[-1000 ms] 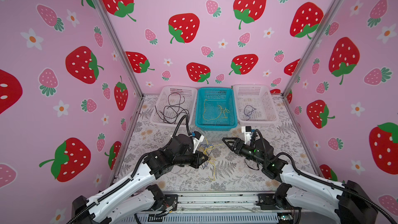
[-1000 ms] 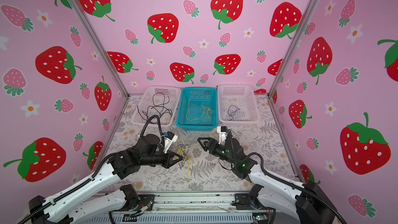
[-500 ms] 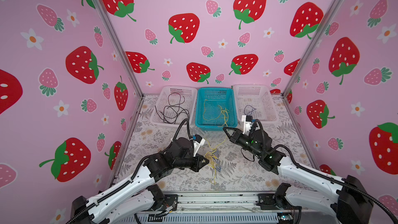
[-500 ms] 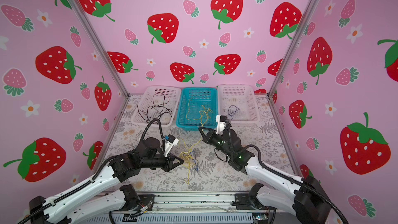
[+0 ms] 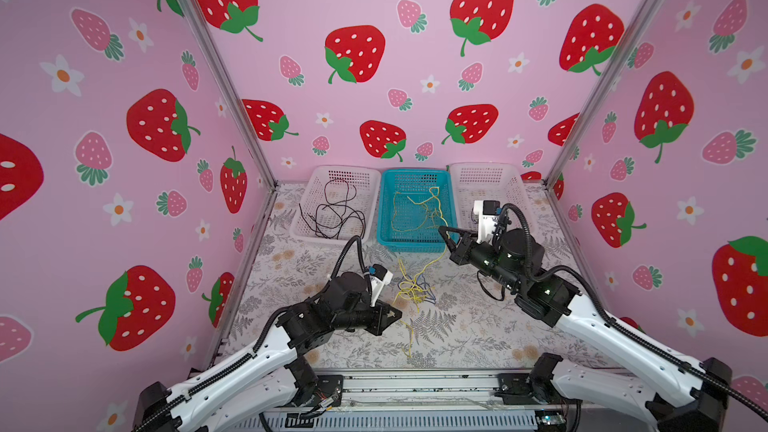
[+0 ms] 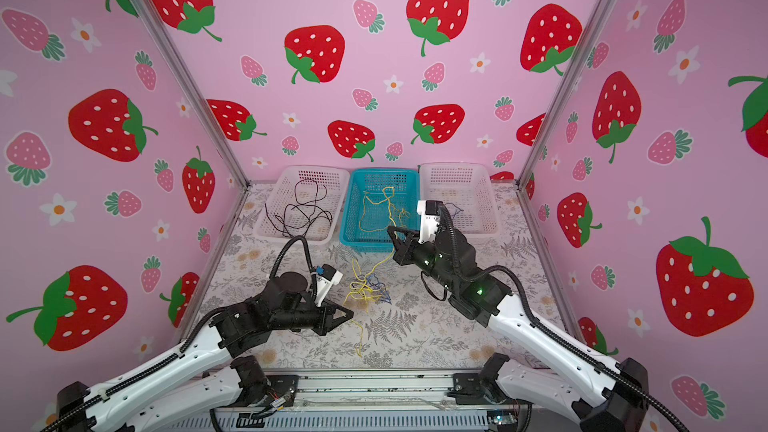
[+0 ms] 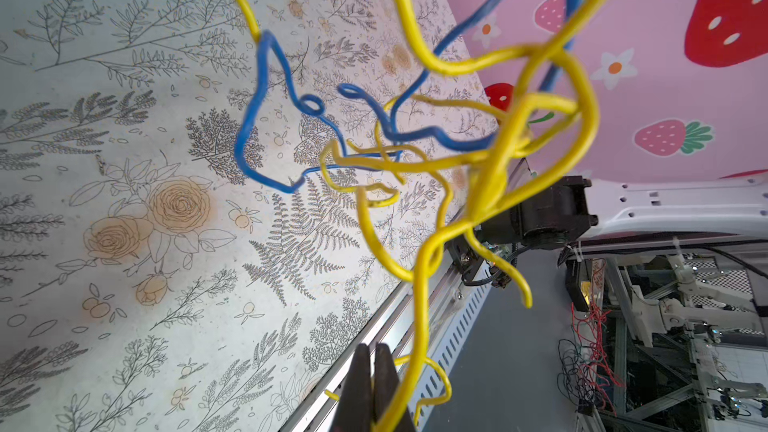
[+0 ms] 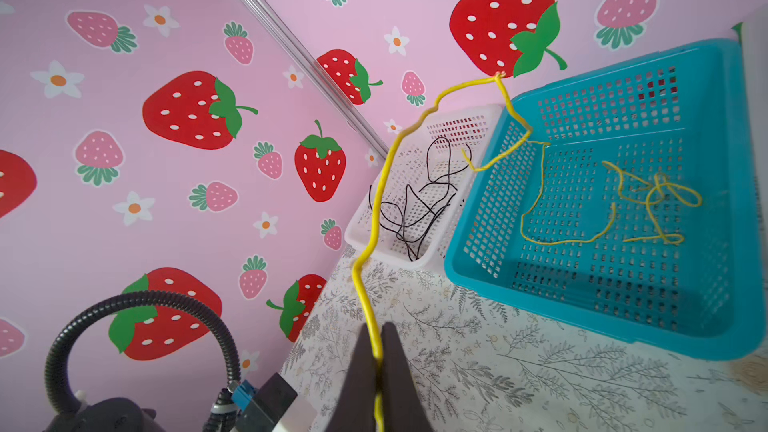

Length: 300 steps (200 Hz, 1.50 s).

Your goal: Untangle the cables

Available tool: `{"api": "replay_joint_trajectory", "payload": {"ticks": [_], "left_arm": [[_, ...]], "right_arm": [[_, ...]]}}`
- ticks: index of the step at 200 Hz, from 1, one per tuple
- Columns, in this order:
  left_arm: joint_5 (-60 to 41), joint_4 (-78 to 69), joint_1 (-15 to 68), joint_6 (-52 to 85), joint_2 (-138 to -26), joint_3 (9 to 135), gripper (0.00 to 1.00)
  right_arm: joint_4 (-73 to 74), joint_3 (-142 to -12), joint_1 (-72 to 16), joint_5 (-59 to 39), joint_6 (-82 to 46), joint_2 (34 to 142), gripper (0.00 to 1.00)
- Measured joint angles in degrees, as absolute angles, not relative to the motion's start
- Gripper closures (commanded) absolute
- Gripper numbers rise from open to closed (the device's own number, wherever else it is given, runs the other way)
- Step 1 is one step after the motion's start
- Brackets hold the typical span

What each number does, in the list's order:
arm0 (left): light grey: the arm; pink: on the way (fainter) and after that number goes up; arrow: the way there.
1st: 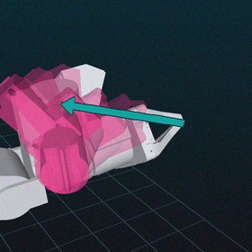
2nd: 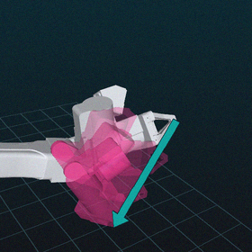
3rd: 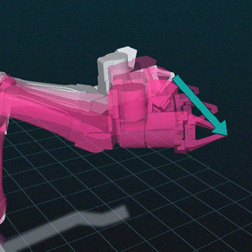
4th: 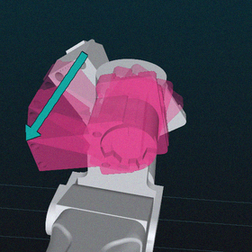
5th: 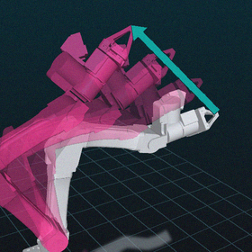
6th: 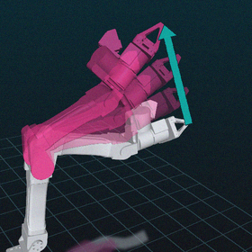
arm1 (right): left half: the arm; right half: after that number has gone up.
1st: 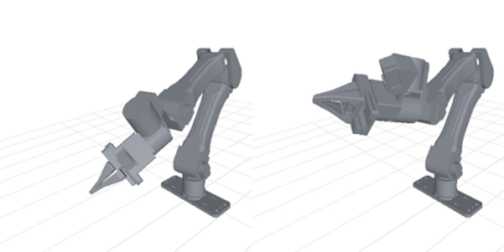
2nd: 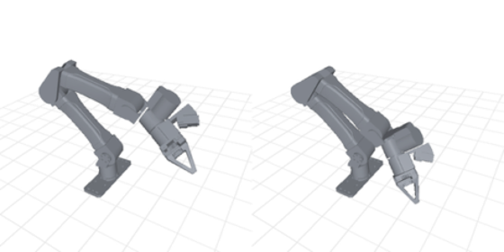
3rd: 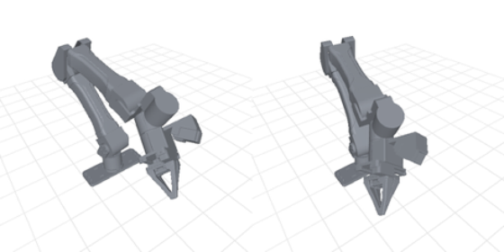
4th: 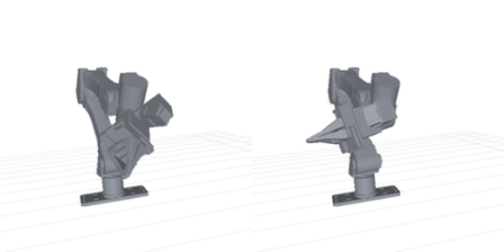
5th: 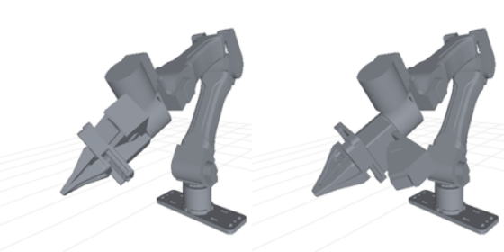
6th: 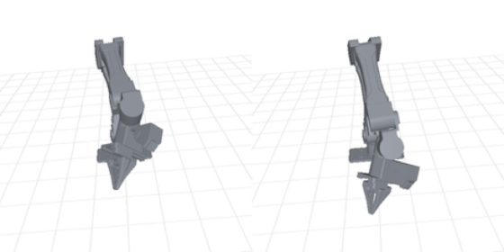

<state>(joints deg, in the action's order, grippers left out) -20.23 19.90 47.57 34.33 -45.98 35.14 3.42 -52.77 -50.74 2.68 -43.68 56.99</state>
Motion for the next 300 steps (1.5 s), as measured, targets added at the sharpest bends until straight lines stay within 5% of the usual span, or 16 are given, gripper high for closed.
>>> {"api": "replay_joint_trajectory", "payload": {"ticks": [52, 120, 245, 300], "left_arm": [[-20.4, 16.9, 47.2, 35.0, -42.4, 34.7, 1.00], [-29.5, 13.3, 47.1, 39.4, -46.7, 35.7, 1.00], [-36.7, 2.0, 46.4, 46.5, -37.8, 49.5, 1.00], [-33.0, 8.2, 44.1, 42.1, -34.5, 56.2, 1.00]], "right_arm": [[-6.8, -57.7, -49.7, 6.9, -34.9, 52.8, 1.00], [4.1, -44.9, -51.8, 1.6, -36.2, 53.2, 1.00], [4.6, -30.2, -53.7, 20.2, -37.8, 55.4, 1.00], [-0.2, -25.2, -52.7, 22.0, -39.0, 43.4, 1.00]]}}
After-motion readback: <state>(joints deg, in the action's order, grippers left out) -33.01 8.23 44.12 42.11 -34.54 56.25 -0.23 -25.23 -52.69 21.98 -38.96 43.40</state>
